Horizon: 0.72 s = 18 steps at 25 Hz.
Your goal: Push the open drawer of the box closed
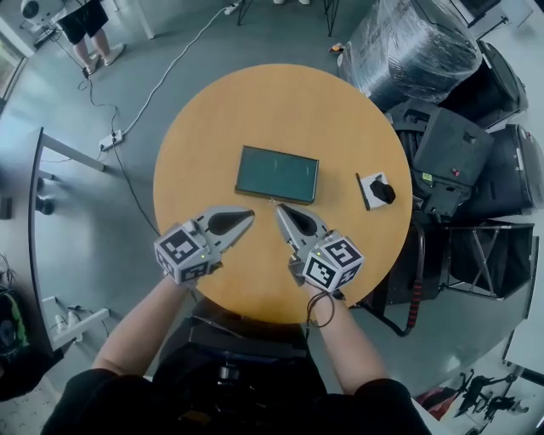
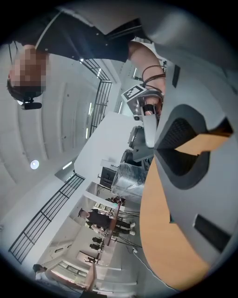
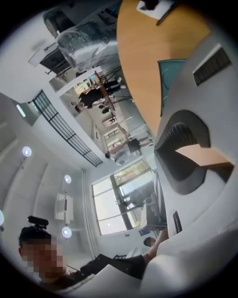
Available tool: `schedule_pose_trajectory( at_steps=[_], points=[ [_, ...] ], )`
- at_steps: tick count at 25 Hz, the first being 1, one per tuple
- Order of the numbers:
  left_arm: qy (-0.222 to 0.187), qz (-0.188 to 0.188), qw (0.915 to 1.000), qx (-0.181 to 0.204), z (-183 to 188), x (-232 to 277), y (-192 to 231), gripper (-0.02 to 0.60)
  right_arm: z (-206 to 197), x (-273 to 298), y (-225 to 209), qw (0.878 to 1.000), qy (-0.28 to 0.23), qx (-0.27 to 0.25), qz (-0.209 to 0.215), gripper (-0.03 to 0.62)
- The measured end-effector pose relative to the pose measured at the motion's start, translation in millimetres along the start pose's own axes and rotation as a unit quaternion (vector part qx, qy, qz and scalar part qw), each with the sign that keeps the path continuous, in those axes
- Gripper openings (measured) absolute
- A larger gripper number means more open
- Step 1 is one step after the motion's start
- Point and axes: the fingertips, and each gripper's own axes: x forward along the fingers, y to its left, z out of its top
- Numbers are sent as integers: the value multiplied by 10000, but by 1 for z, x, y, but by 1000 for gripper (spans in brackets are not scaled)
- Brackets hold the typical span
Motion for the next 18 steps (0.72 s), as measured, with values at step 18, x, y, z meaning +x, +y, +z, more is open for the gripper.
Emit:
schedule_pose_trajectory(
  at_steps=[18],
  points=[
    [-364,-305,9934,1042,108,-21,-116,15,89,-94,126,9748,-791,-1945,760,11]
  ],
)
